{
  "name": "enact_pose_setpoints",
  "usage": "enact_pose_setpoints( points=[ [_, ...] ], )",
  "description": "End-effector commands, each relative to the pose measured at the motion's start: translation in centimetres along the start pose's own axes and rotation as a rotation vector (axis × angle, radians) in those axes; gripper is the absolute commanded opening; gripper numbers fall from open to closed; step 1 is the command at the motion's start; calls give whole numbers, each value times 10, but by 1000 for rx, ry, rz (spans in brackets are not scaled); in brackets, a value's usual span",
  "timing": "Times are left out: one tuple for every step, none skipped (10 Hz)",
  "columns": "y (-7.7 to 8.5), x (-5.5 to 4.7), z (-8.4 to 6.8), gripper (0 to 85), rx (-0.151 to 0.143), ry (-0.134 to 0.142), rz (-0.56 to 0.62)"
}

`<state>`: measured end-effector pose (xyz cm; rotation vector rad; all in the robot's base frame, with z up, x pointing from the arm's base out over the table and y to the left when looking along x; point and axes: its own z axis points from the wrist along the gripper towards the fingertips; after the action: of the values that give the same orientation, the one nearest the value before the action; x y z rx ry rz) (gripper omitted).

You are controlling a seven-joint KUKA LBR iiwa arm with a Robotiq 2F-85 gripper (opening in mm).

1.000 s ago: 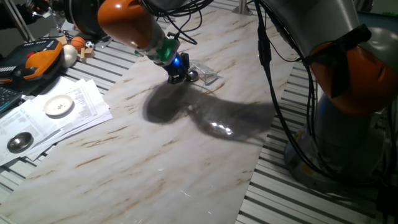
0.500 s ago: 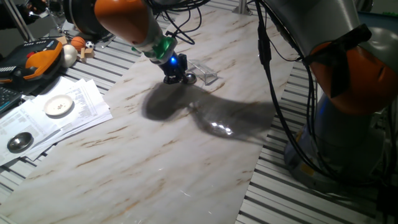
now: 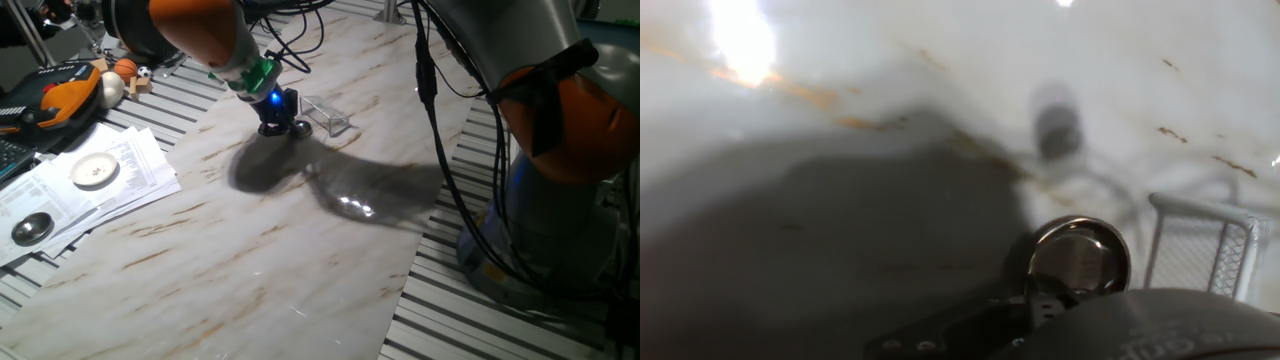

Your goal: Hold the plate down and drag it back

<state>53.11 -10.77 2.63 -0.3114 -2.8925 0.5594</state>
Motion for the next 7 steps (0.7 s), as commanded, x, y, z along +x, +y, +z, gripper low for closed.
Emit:
enact_pose_setpoints(
  points=[
    [1, 0, 1, 0, -7, -8, 4],
    [1, -1, 2, 0, -9, -12, 5],
    [0, -3, 1, 0, 6, -15, -3],
    [-2, -4, 0, 0, 6, -13, -6],
    [-2, -5, 0, 0, 9, -15, -10],
    [-2, -5, 0, 0, 8, -29, -12],
    [-1, -6, 1, 0, 0, -39, -15]
  ],
)
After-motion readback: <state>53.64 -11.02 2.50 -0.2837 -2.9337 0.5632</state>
